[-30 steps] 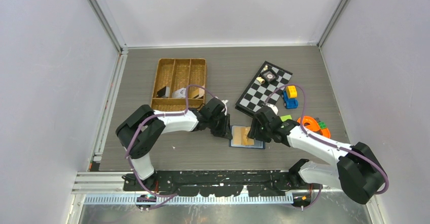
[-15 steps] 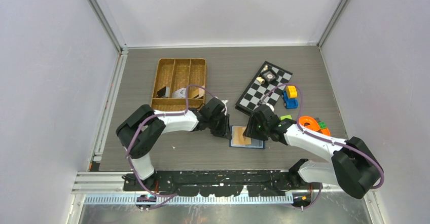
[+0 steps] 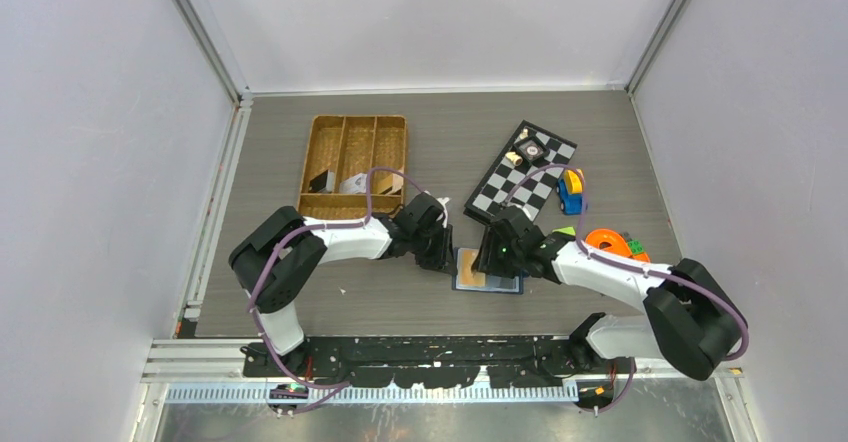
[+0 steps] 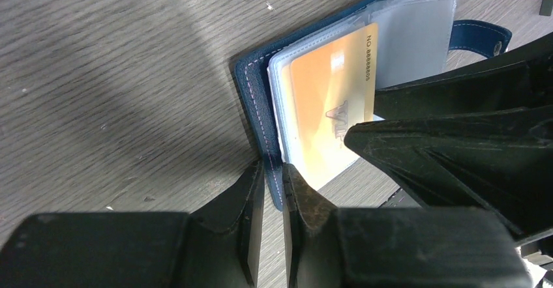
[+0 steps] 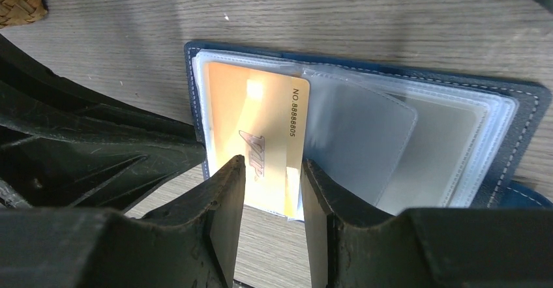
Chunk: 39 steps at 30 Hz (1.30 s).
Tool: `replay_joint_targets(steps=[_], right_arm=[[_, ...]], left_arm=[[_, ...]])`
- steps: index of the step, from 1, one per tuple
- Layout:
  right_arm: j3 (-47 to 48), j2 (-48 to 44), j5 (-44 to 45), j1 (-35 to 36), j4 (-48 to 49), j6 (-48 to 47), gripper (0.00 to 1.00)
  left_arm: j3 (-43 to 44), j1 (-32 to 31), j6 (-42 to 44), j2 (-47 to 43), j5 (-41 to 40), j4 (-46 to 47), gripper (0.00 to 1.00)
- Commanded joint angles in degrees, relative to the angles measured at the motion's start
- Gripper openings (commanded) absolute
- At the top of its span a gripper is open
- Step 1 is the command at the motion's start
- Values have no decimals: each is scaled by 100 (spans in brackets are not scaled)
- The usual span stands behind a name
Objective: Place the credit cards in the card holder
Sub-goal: Insert the credit card into the card holder.
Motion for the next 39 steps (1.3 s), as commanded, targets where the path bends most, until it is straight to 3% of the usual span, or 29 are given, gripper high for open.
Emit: replay_joint_targets(steps=[1,15,22,33,39], right_arm=[[270,156,-35,150,260,97,42],[727,730,23,598,424,92,41],[825,481,100,641,234,56,43],[1007,-618,1497,631,-1574,-168,60],[731,-550,1650,624,-1749,-134,65]], left_arm=[[111,-35,63,55,51,36,18],[-91,-30,63,-270,-312,-138,18],[-134,-30,86,-376,-393,-235,18],[-86,-30,165,-615,-522,-453,21],[3,-30,168,-612,-435,-436,22]])
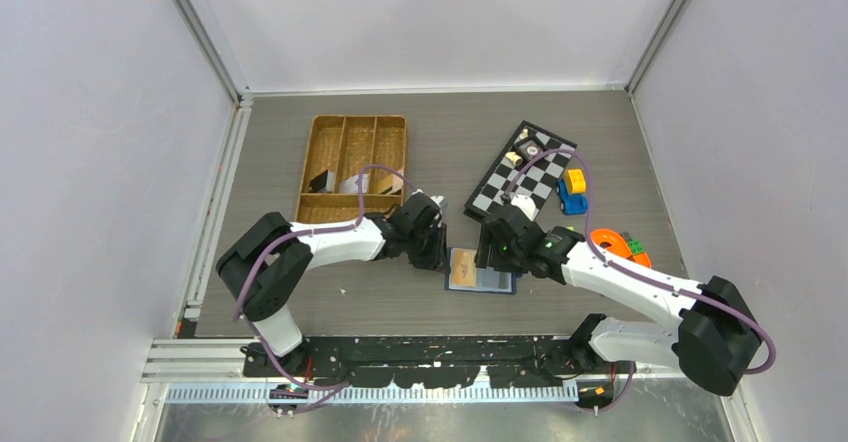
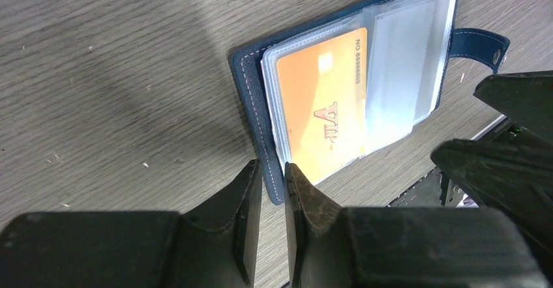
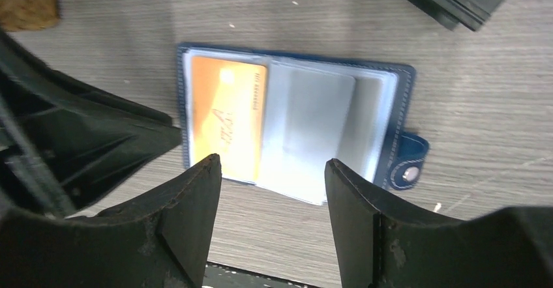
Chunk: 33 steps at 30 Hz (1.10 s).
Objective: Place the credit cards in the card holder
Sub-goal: Insert the credit card into the card holder.
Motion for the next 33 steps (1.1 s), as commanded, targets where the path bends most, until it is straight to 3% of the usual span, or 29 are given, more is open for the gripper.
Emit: replay_joint_targets(steps=[1,20,33], right_arm=[[-143,72,413,7,-321,0,66],[-218,1102,785,18,-257,7,69],[-401,925,730,19,-416,164,49]], left_arm=[[108,-27,123,-190,-7,1,22],[122,-27,114,-150,30,15,27],[48,-27,113,-310,-50,-51,29]])
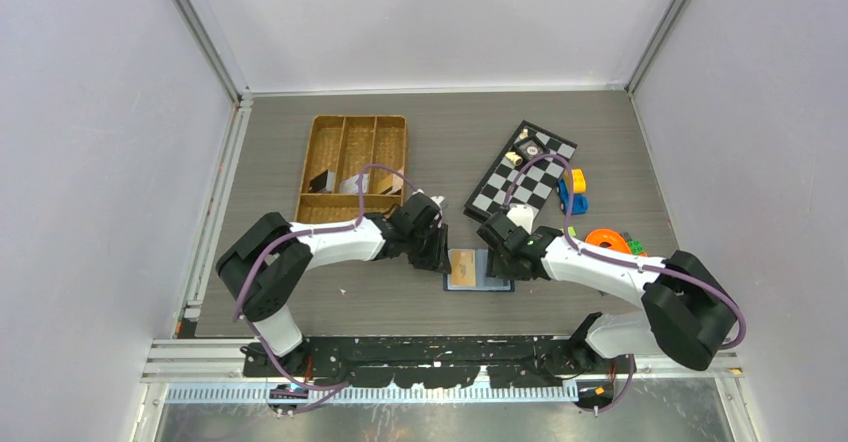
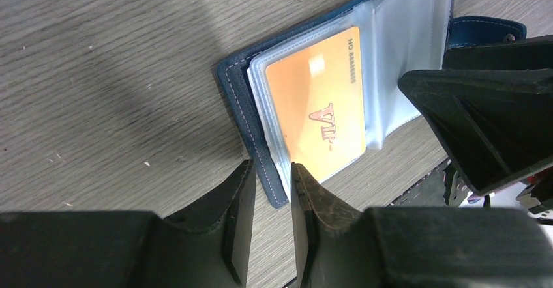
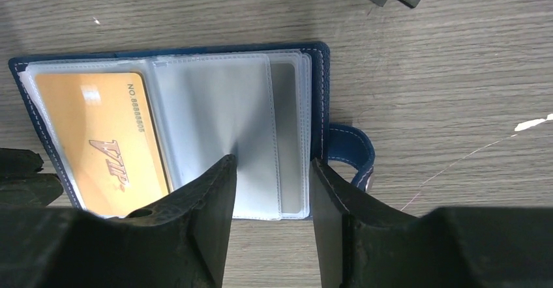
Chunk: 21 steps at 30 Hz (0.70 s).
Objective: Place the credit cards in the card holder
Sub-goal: Insert the credit card into the card holder, then pick up the credit card from the storage box.
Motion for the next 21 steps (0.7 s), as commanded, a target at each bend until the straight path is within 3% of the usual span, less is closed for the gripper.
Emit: replay_joint_targets(steps=[1,13,21], right_arm=[[-203,-41,62,16,-180,89,47],[-190,-101,159,-18,-292,193,30],[-201,-402,99,-98,-277,103,26]], left_arm=[[57,-27,50,-348,-87,-46,29],[815,233,700,-897,-104,-1280,36],[1722,1581,2089,-1058,-245,-2949,45]])
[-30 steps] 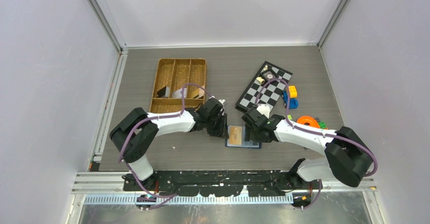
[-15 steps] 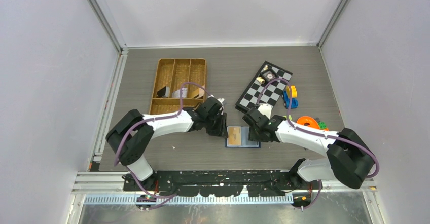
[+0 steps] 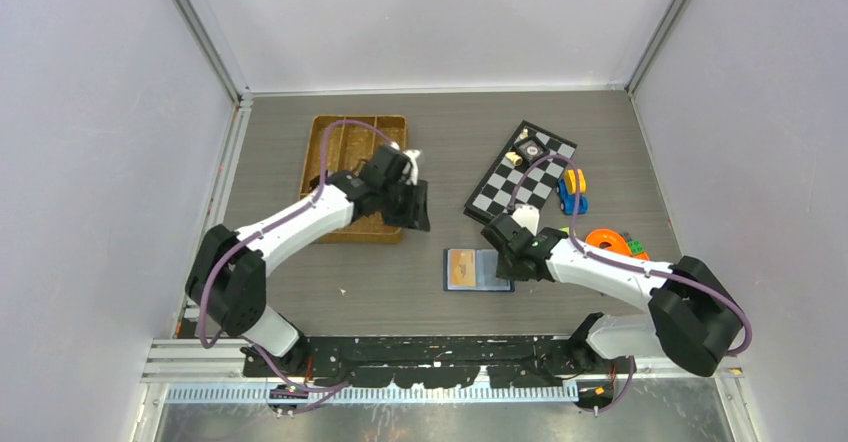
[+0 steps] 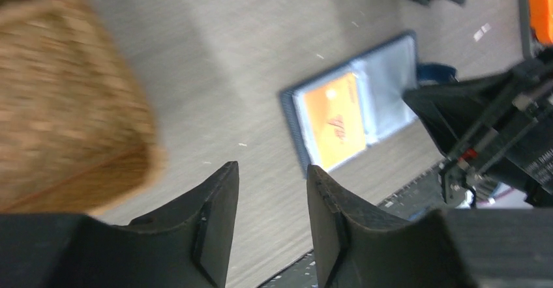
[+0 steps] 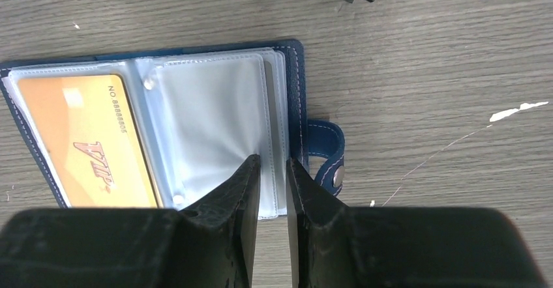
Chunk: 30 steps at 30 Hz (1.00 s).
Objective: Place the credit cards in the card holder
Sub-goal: Pick up the credit card from the storage box.
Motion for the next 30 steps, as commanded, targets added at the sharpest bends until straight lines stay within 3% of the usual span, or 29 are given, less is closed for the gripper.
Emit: replay_joint_targets(steps=[1,5,11,22,30], right_arm=[[-122,-274,-43,-60,-118,27,27],[-84,-599,-133,-95,-90,-65,37],[-111,-874,-208,-166,-29,-173,46],[-205,-943,-458,-252,164,-255,48],[-248,-956,-526,-310,186,-273,50]], left_arm=[[666,906,1093,-216,-269,-1256,47],[1116,1675,1571,-45,-522,-1535,54],[1603,2195,1897,492,-751,-1506,63],[2338,2504,2109,1741,-807,-1305,64],[2404,2572,2083,2161,-377,-1068,67]])
